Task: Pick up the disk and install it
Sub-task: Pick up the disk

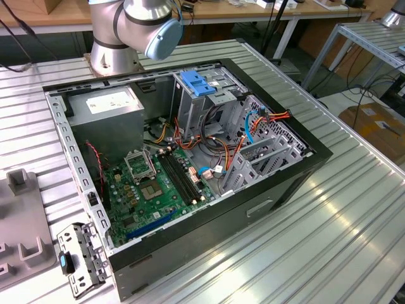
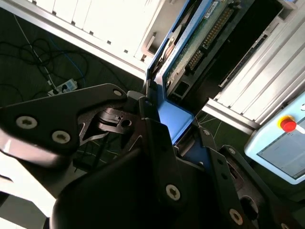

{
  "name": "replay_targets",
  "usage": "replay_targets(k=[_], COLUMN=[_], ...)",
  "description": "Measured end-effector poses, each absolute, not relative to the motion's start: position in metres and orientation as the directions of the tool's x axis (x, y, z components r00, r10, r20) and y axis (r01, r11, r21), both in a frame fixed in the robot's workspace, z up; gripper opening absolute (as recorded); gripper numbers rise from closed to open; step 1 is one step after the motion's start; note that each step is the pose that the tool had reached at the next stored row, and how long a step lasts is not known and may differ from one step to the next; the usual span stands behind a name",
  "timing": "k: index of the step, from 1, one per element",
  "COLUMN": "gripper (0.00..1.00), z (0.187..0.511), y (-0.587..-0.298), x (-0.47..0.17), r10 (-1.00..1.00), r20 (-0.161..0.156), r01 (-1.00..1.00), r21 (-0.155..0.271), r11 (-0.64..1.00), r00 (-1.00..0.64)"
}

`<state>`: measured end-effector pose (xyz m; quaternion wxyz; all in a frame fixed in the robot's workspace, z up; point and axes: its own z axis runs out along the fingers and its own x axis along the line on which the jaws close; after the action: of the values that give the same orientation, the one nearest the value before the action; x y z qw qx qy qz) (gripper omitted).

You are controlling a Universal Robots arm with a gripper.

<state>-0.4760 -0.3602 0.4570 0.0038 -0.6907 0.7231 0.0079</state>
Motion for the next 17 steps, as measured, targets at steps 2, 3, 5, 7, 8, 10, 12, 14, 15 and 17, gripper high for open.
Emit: replay_targets(k=[2, 3, 5, 7, 8, 10, 12, 14, 15, 17], gripper=[0.37, 0.37, 0.37, 0.37, 0.37, 0.37, 0.37, 0.37, 0.37, 0.37], z=[0.459, 0.462, 0.463, 0.464, 0.465, 0.466, 0.468, 0.471, 0.473, 0.477], y=[-0.360, -0.360, -0.360, -0.360, -0.360, -0.360, -0.360, -0.360, -0.360, -0.360], x=[-0.476, -0.476, -0.476, -0.476, -0.476, -0.476, -0.476, -0.476, -0.476, -0.476], r10=[-0.999, -0.999, -0.999, -1.000, -1.000, -1.000, -1.000, -1.000, -1.000, -1.000], r20=[-0.016, -0.016, -0.016, -0.016, -0.016, -0.016, -0.016, -0.016, -0.016, -0.016], r01=[-0.999, -0.999, -0.999, -1.000, -1.000, -1.000, -1.000, -1.000, -1.000, -1.000], r21=[0.006, 0.007, 0.007, 0.007, 0.007, 0.007, 0.007, 0.007, 0.007, 0.007], r11=[0.045, 0.045, 0.037, 0.025, 0.021, 0.016, 0.013, 0.011, 0.011, 0.009], r00=[-0.046, -0.045, -0.037, -0.025, -0.021, -0.016, -0.013, -0.011, -0.011, -0.009])
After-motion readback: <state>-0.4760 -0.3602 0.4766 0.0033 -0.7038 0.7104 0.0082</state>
